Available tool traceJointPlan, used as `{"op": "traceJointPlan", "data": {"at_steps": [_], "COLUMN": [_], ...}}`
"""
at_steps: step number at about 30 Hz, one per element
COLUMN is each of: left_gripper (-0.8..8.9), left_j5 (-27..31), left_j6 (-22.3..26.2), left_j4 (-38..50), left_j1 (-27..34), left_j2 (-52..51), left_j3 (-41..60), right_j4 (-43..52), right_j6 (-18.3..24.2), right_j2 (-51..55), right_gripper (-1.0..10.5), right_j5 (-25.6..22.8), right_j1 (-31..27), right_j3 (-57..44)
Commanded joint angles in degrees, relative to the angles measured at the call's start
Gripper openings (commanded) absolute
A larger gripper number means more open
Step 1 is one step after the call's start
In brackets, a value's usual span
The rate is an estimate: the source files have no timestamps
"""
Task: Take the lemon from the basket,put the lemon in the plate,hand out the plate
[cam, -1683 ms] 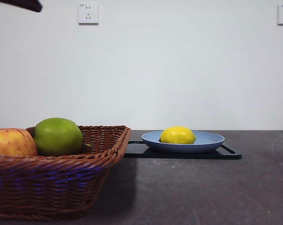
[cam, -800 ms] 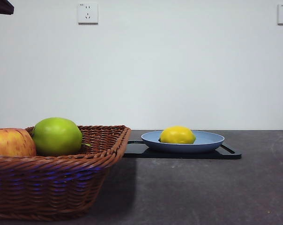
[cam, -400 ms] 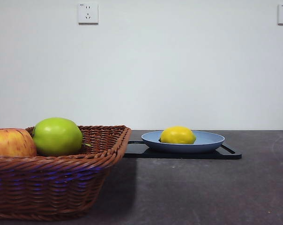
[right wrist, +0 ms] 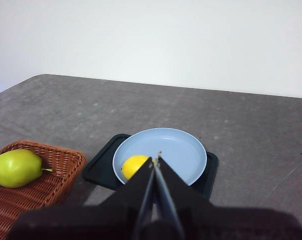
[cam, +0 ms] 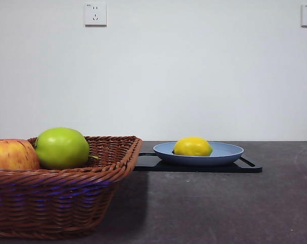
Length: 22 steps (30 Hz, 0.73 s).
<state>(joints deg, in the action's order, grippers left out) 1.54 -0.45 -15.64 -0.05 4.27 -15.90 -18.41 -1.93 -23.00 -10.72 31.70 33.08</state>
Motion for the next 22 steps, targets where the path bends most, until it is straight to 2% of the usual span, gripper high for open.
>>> {"op": "traceJointPlan", "data": {"at_steps": [1, 10, 22], "left_gripper": [0.08, 0.08, 0.08], "left_j5": [-0.2, -0.1, -0.2], "left_j6": [0.4, 0.3, 0.5], "left_j4": [2.8, 5.2, 3.2], "left_j1": [1.2, 1.7, 1.7], "left_j2": [-0.4, -2.4, -4.2], "left_j3": [4.1, 13.3, 14.8], "right_j4": [0.4, 0.4, 0.4], "right_j6": [-0.5, -0.5, -0.5], "right_j2": [-0.1, -0.1, -0.1], "right_gripper": [0.0, 0.0, 0.0], "right_j5": [-0.2, -0.2, -0.2], "right_j1": [0.3, 0.3, 0.3], "right_j3": [0.5, 0.5, 0.5]}}
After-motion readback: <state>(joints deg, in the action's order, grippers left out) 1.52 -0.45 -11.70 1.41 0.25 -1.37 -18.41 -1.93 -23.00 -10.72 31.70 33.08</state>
